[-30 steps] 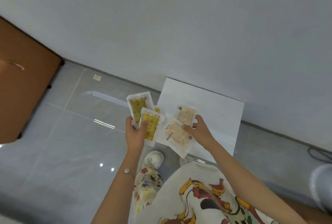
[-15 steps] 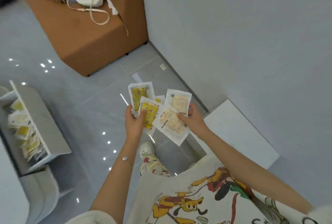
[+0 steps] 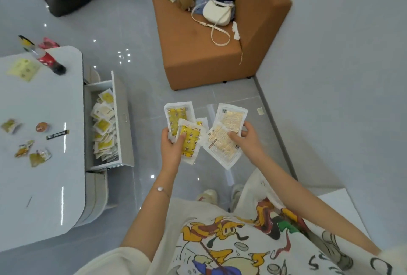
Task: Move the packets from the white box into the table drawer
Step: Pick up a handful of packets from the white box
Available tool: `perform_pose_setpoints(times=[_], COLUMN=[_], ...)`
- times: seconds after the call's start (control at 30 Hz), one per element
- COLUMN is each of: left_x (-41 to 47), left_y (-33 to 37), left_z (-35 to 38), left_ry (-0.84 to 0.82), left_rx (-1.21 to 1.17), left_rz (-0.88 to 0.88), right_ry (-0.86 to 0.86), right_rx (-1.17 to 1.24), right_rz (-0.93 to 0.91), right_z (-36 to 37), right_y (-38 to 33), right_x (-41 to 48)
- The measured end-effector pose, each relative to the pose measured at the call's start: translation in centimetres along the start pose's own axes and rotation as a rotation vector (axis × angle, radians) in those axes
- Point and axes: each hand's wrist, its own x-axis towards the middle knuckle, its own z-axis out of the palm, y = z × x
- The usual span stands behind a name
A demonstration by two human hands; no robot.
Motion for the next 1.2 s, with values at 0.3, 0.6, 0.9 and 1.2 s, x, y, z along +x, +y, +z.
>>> perform_pose_setpoints(times=[0.3,0.6,0.9,1.2], left_x=[8.2,16.6,22.0,27.1], left_y=[1.0,4.0,4.8,1.6], left_z=[-5.3,-9.2,-14.1,-21.4], left_ry=[0.24,0.565,0.902,1.055], left_rx=[-0.191,-0.4,-0.627,-0.834], left_rz=[-0.076,-0.139,-0.19,-0.372], right_ry=[-0.185,-0.429,-0.717,-0.849], right_rx=[-0.079,-0.221,-0.343,-0.504], right_rz=[-0.057,-0.086,-0.123,-0.042], right_z=[6.9,14.4,27.8,43.0], right_y=[-6.9,-15.6,-23.5,-23.9], right_x=[11.3,24.4,32.9,37.6])
